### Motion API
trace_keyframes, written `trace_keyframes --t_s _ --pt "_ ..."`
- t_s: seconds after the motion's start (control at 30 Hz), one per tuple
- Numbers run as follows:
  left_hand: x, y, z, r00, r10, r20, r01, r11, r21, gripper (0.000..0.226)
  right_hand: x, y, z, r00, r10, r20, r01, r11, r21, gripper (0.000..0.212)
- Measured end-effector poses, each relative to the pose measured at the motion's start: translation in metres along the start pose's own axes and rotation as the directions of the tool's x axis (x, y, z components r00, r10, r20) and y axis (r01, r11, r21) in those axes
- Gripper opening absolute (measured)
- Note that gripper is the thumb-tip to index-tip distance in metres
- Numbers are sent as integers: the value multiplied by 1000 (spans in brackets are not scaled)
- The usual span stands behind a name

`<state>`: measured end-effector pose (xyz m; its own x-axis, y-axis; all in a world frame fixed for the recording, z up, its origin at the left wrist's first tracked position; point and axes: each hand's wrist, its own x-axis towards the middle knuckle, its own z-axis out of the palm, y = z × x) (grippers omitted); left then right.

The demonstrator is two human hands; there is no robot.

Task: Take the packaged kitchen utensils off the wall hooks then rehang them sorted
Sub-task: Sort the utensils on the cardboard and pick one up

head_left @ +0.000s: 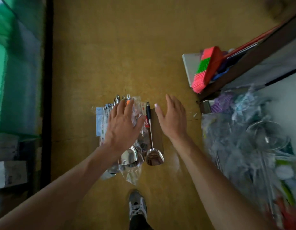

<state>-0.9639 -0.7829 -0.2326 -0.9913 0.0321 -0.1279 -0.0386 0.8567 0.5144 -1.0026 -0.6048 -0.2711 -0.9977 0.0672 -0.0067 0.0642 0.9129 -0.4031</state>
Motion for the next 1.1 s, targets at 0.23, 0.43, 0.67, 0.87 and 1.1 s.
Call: trace_keyframes --t_s 0.23,0.43,0.67,0.87,1.1 --pt "-57 27 -106 981 181 -66 -160 957 242 77 -69 -59 -113 988 -122 -92 120 992 -29 75" --pt "-101 65 -175 954 287 -89 -248 920 302 79 -135 -98 -198 977 -127 -174 114 990 -81 76" --pt "-139 133 -204 895 440 -70 -395 857 330 77 -186 -89 -278 966 -52 -254 11 987 -158 76" --pt "-156 210 -185 844 536 -5 -502 794 343 79 -223 -35 -327 938 37 -345 -91 986 -140 75" --pt "-209 344 -102 729 677 101 -668 672 319 81 -307 93 -383 877 207 -434 -289 948 -133 74"
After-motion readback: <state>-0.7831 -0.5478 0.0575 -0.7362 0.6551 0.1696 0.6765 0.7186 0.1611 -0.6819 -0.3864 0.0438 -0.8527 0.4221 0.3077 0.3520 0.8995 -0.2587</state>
